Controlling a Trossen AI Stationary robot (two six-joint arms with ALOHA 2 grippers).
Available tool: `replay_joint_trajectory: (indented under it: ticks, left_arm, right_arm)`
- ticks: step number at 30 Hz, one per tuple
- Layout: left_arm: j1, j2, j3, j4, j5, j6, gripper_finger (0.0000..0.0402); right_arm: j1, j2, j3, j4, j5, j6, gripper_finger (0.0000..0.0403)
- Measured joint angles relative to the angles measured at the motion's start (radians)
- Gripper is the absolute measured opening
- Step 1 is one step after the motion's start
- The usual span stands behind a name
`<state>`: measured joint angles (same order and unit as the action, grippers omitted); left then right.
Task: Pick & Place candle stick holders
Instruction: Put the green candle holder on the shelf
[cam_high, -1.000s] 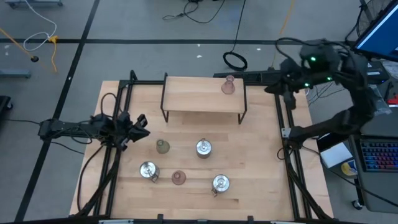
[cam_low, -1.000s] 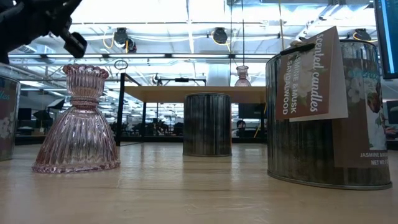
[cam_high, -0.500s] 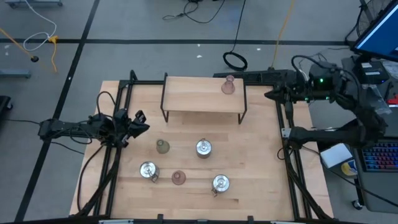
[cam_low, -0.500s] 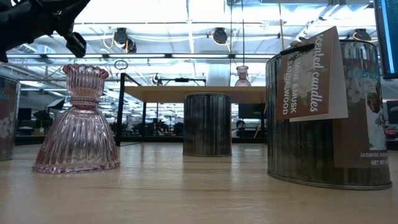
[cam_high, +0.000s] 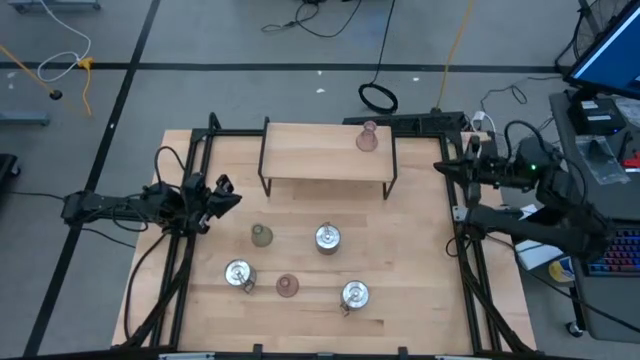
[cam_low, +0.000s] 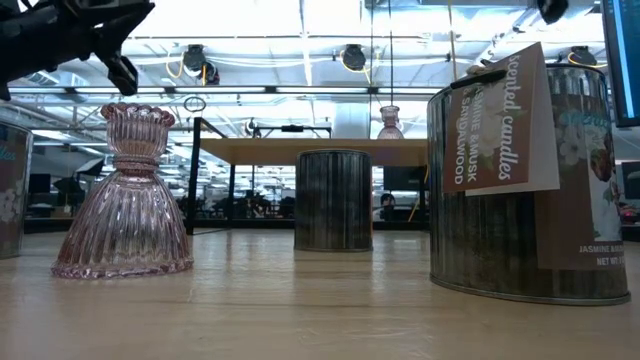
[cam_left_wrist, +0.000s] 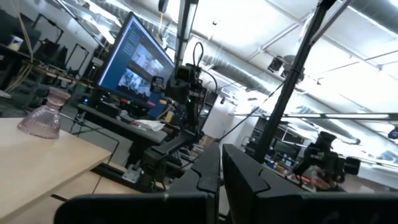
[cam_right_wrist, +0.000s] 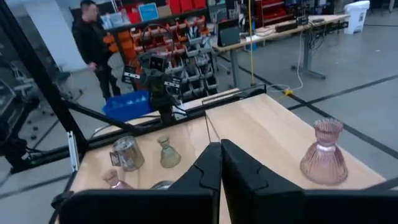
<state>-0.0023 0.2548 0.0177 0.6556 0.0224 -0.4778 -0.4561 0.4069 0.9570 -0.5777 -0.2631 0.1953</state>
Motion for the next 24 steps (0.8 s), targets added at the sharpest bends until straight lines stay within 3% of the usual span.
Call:
replay_joint_trajectory:
  ticks: [7,13,24]
  left_arm:
    - [0.0,0.0,0.044,-0.082,-0.027,-0.014,0.0019]
    - [0.0,0.011,0.213,-0.406,-0.043,-0.016,0.0019]
    - [0.0,0.222,0.505,-0.774,-0.042,-0.033,0.0019]
  right_arm:
    - [0.0,-0.141,-0.124,0.026,0.003,0.038,0.0001]
    - [0.0,-0.227,-0.179,0.028,0.032,0.058,0.0001]
    - [0.0,-0.358,-0.297,0.036,0.06,0.075,0.0001]
